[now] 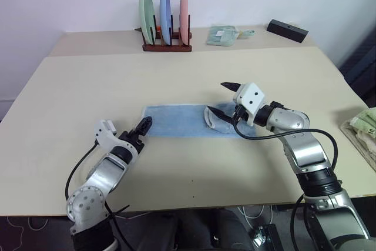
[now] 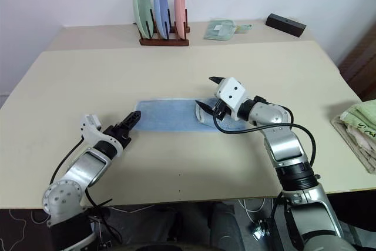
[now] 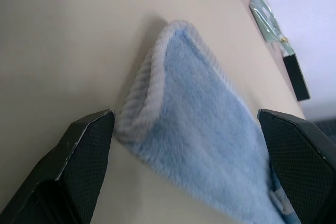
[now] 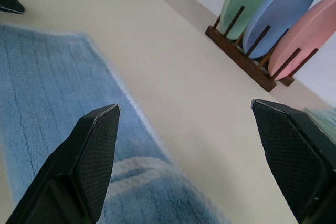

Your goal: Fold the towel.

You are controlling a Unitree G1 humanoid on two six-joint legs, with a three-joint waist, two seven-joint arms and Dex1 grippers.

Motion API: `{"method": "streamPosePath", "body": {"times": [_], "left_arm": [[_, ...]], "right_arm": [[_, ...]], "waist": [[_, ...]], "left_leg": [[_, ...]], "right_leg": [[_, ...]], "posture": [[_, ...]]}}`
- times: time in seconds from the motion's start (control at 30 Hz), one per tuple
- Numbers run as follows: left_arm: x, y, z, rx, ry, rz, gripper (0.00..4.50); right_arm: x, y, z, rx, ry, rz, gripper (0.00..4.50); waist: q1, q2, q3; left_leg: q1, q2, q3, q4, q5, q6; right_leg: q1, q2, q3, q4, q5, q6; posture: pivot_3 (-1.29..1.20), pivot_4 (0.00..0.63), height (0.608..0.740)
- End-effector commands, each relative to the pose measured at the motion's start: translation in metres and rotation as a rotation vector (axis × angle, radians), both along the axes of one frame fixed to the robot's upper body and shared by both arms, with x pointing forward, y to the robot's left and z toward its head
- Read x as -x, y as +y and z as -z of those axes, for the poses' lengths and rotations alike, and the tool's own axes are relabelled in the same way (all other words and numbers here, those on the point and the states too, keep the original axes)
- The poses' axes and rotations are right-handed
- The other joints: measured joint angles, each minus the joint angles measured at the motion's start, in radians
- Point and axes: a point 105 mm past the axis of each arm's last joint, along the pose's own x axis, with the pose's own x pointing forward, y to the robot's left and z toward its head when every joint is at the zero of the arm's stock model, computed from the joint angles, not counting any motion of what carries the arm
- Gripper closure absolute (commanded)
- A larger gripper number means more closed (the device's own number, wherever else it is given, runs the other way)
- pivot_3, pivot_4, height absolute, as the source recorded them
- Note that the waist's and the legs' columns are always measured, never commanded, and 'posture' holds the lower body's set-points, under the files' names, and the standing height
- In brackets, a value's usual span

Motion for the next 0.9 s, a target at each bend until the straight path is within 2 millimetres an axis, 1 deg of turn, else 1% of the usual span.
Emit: {"method": "streamPosePath", "body": {"times": [0.03, 0.07, 0.1, 0.17, 0.2, 0.27, 0.3, 0.33, 0.4, 0.47, 0.5, 0.53, 0.6, 0.67, 0.7, 0.77, 0.8, 0.83, 0.87, 0.9], "left_arm": [[-0.004, 0.0, 0.014, -0.021, 0.071, 0.006, 0.55], [-0.005, -0.001, 0.013, -0.019, 0.071, 0.009, 0.84], [-0.006, -0.002, 0.013, -0.016, 0.069, 0.008, 1.37], [-0.005, -0.002, 0.012, -0.015, 0.065, 0.006, 2.26], [-0.004, -0.001, 0.012, -0.018, 0.063, 0.005, 2.86], [-0.004, 0.001, 0.011, -0.024, 0.051, -0.002, 3.86], [-0.004, 0.003, 0.01, -0.027, 0.044, -0.006, 4.29], [-0.004, 0.005, 0.008, -0.037, 0.032, -0.015, 4.41], [-0.004, 0.011, 0.002, -0.051, 0.001, -0.031, 4.41], [-0.004, 0.019, -0.013, -0.058, -0.073, -0.054, 4.41], [-0.003, 0.028, -0.022, -0.074, -0.112, -0.078, 4.41], [-0.001, 0.043, -0.031, -0.125, -0.154, -0.112, 4.41], [0.004, 0.081, -0.054, -0.275, -0.229, -0.184, 4.41], [0.008, 0.101, -0.071, -0.39, -0.28, -0.206, 4.41], [0.009, 0.103, -0.078, -0.451, -0.304, -0.184, 4.41], [0.01, 0.1, -0.09, -0.57, -0.35, -0.109, 4.41], [0.009, 0.094, -0.094, -0.621, -0.37, -0.063, 4.41], [0.007, 0.074, -0.099, -0.694, -0.415, 0.045, 4.41], [0.006, 0.06, -0.1, -0.74, -0.445, 0.122, 4.41], [0.005, 0.029, -0.103, -0.791, -0.515, 0.264, 4.41]], "right_arm": [[0.001, 0.007, -0.011, 0.004, -0.058, -0.024, 0.36], [0.002, 0.008, -0.01, 0.007, -0.06, -0.026, 0.36], [0.002, 0.008, -0.01, 0.009, -0.061, -0.026, 0.36], [0.004, 0.007, -0.009, 0.011, -0.06, -0.024, 0.36], [0.004, 0.007, -0.008, 0.011, -0.058, -0.021, 0.36], [0.006, 0.006, -0.006, 0.015, -0.052, -0.019, 0.36], [0.007, 0.006, -0.005, 0.016, -0.05, -0.018, 0.36], [0.007, 0.005, -0.004, 0.018, -0.048, -0.017, 0.36], [0.008, 0.004, -0.003, 0.021, -0.046, -0.013, 0.36], [0.008, 0.003, -0.002, 0.029, -0.048, -0.007, 0.36], [0.008, 0.001, -0.003, 0.031, -0.049, 0.001, 0.36], [0.007, -0.002, -0.003, 0.035, -0.049, 0.009, 0.36], [0.006, -0.007, -0.001, 0.046, -0.045, 0.022, 0.36], [0.006, -0.009, 0.0, 0.054, -0.04, 0.028, 0.36], [0.006, -0.01, 0.001, 0.056, -0.038, 0.029, 0.36], [0.005, -0.01, 0.002, 0.058, -0.034, 0.03, 0.36], [0.005, -0.01, 0.003, 0.059, -0.033, 0.029, 0.36], [0.003, -0.01, 0.003, 0.059, -0.031, 0.03, 0.36], [0.003, -0.009, 0.004, 0.059, -0.03, 0.03, 0.36], [0.002, -0.008, 0.005, 0.061, -0.028, 0.03, 0.36]], "waist": [[0.0, 0.0, 0.0], [0.0, 0.0, 0.0], [0.0, 0.0, 0.0], [0.001, 0.0, 0.0], [0.001, 0.0, 0.0], [0.001, 0.0, 0.0], [0.001, 0.0, 0.0], [0.001, 0.0, 0.0], [-0.001, 0.0, 0.0], [-0.003, 0.0, 0.0], [-0.003, 0.0, 0.0], [-0.003, 0.0, 0.0], [-0.005, -0.001, 0.0], [-0.006, -0.001, 0.001], [-0.005, -0.001, 0.001], [-0.001, -0.001, 0.001], [0.002, -0.001, 0.001], [0.006, -0.001, 0.001], [0.011, -0.002, 0.001], [0.014, -0.002, 0.001]], "left_leg": [[0.0, 0.0, 0.0, 0.0, 0.0, 0.0], [0.0, 0.0, 0.0, 0.0, 0.0, 0.0], [0.0, 0.0, 0.0, 0.0, 0.0, 0.0], [0.0, 0.0, 0.0, 0.0, 0.0, 0.0], [0.0, 0.0, 0.0, 0.0, 0.0, 0.0], [0.0, 0.0, 0.0, 0.0, 0.0, 0.0], [-0.001, 0.0, 0.0, 0.0, 0.0, 0.0], [-0.001, 0.0, 0.0, 0.0, 0.0, 0.0], [-0.001, 0.0, 0.0, 0.0, 0.0, 0.0], [-0.001, 0.0, 0.0, 0.0, 0.0, 0.0], [-0.001, 0.0, 0.0, 0.0, 0.0, 0.0], [-0.001, 0.0, 0.0, 0.0, 0.0, 0.0], [-0.001, 0.001, 0.0, -0.001, 0.0, -0.001], [-0.001, 0.002, 0.0, -0.001, 0.0, -0.003], [-0.001, 0.003, 0.0, -0.001, 0.0, -0.003], [-0.001, 0.003, 0.0, -0.001, -0.001, -0.003], [-0.001, 0.003, 0.0, -0.001, -0.001, -0.003], [-0.001, 0.002, 0.0, -0.001, -0.001, -0.003], [-0.001, 0.002, 0.0, -0.001, -0.001, -0.003], [-0.001, 0.002, 0.0, 0.0, -0.001, -0.003]], "right_leg": [[0.0, 0.0, 0.0, 0.0, 0.0, 0.0], [0.0, 0.0, 0.0, 0.0, 0.0, 0.0], [0.0, 0.0, 0.0, 0.0, 0.0, 0.0], [0.0, 0.0, 0.0, 0.0, 0.0, 0.0], [0.0, 0.0, 0.0, 0.0, 0.0, 0.0], [0.0, 0.0, 0.0, 0.0, 0.0, 0.0], [0.0, 0.0, 0.0, 0.0, 0.0, 0.0], [0.0, 0.0, 0.0, 0.0, 0.0, 0.0], [-0.001, 0.0, 0.0, 0.0, 0.0, 0.0], [-0.001, 0.0, 0.0, 0.0, 0.0, 0.0], [-0.001, 0.0, 0.0, 0.0, 0.0, 0.0], [-0.001, 0.0, 0.0, 0.0, 0.0, 0.0], [-0.002, 0.001, 0.0, 0.0, 0.0, 0.0], [-0.003, 0.003, 0.001, 0.001, 0.0, -0.001], [-0.003, 0.004, 0.002, 0.0, 0.0, -0.001], [-0.002, 0.004, 0.002, 0.0, 0.0, -0.001], [-0.002, 0.004, 0.002, -0.001, 0.0, -0.001], [-0.001, 0.004, 0.002, -0.001, 0.0, -0.001], [-0.001, 0.004, 0.002, -0.001, 0.0, -0.001], [-0.001, 0.004, 0.002, -0.001, 0.0, -0.001]], "posture": [[0.0, 0.15, 0.737], [0.0, 0.15, 0.737], [0.0, 0.15, 0.737], [0.0, 0.15, 0.737], [0.0, 0.15, 0.737], [0.0, 0.15, 0.737], [0.0, 0.15, 0.737], [0.0, 0.15, 0.737], [0.0, 0.15, 0.737], [0.0, 0.15, 0.737], [0.0, 0.15, 0.737], [0.0, 0.15, 0.737], [0.0, 0.15, 0.737], [0.0, 0.15, 0.737], [0.0, 0.15, 0.737], [0.0, 0.15, 0.737], [0.0, 0.15, 0.737], [0.0, 0.15, 0.737], [0.0, 0.15, 0.737], [0.0, 0.15, 0.737]]}}
